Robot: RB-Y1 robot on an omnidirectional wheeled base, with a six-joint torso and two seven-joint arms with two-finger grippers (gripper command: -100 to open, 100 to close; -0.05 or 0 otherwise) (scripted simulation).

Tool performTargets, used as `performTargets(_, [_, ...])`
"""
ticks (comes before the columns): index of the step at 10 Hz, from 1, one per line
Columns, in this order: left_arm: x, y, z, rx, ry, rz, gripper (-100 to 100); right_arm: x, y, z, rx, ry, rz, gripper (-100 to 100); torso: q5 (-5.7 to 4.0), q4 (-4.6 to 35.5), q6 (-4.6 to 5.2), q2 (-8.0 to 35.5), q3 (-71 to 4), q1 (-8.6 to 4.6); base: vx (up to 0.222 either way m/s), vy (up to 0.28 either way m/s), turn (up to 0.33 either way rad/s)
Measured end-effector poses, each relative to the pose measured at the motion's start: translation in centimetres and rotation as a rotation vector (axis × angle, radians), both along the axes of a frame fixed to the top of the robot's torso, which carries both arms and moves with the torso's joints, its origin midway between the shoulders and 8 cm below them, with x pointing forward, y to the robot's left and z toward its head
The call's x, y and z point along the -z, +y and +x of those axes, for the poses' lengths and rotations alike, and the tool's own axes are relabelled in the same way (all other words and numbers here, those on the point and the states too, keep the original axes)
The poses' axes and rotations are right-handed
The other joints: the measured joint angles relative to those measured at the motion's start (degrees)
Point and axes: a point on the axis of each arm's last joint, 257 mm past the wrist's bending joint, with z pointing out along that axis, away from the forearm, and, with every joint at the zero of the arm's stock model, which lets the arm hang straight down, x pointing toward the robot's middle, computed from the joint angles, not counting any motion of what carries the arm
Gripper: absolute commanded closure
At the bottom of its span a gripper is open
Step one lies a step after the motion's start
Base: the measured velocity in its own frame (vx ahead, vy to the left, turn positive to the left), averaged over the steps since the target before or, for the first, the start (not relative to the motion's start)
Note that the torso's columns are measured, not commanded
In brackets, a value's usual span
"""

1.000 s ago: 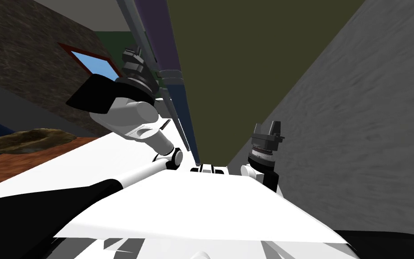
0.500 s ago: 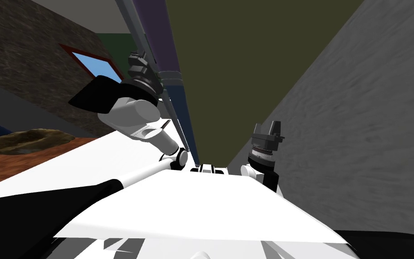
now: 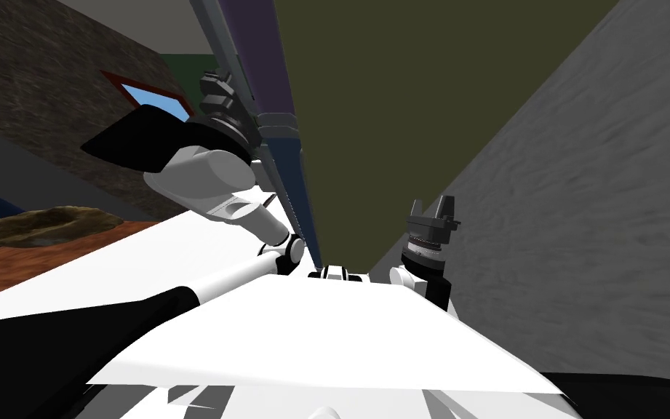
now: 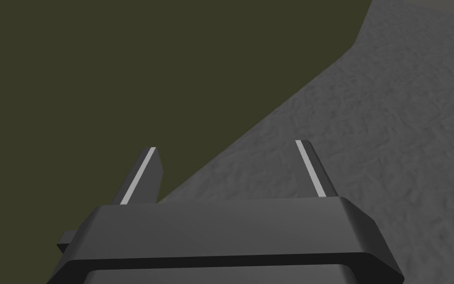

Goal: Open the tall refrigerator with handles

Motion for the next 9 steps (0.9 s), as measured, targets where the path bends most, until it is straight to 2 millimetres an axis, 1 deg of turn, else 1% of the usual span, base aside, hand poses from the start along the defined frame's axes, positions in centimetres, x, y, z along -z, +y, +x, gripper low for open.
performTargets(3, [1.0,0.1,0.0,-0.002,-0.004,0.002,100,0.0,0.0,0.0,0.0,0.0,0.0,0,0.06,0.0,-0.06,0.1,0.1,0.07,-0.059,-0.02,-0.017])
performTargets(4, [1.0,0.1,-0.1,-0.002,-0.006,0.003,-100,0.0,0.0,0.0,0.0,0.0,0.0,0,0.11,0.0,-0.12,0.0,0.1,0.18,-0.009,-0.002,0.0])
performTargets(7, [-0.5,1.0,-0.5,-0.051,-0.011,0.069,-100,0.0,0.0,0.0,0.0,0.0,0.0,0,0.22,0.0,-0.15,0.1,0.2,0.36,0.0,0.0,0.004])
performTargets(9, [-1.0,1.4,-0.3,-0.078,0.006,0.104,-100,0.0,0.0,0.0,0.0,0.0,0.0,0,0.13,0.1,-0.13,0.2,0.2,0.25,-0.003,0.003,0.008])
